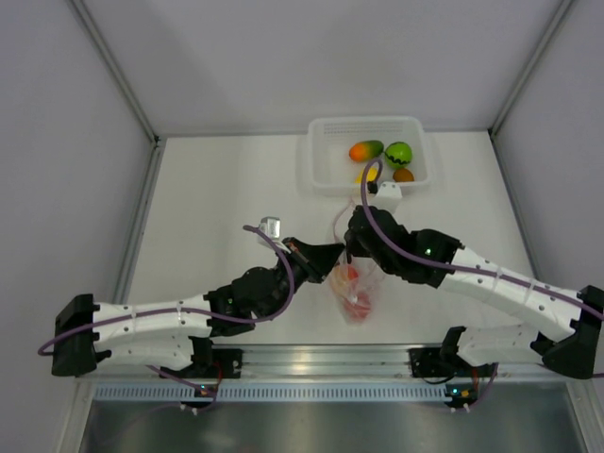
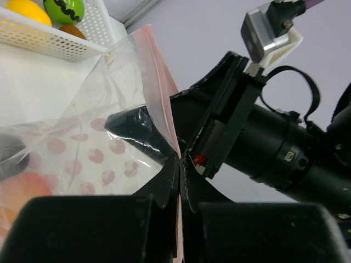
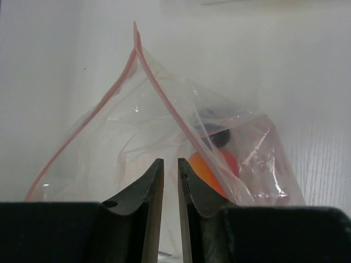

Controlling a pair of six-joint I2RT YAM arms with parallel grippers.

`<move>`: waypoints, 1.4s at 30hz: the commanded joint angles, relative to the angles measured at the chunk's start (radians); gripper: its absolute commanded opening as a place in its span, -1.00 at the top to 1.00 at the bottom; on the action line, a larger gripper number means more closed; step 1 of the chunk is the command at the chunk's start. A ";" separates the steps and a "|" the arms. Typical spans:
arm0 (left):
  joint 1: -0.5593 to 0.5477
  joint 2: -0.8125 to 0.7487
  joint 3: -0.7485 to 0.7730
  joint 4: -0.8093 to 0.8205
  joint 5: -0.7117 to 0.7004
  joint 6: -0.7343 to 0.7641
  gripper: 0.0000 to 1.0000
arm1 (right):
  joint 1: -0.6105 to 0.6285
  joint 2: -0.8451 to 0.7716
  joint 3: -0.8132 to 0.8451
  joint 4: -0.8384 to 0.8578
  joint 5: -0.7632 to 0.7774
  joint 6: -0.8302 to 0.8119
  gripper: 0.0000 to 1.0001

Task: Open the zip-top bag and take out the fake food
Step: Pick up the fake fruit from the zipper food storage bag.

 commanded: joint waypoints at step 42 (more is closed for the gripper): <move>-0.043 -0.029 0.033 0.008 -0.089 0.077 1.00 | 0.023 0.028 -0.112 0.066 0.165 0.111 0.73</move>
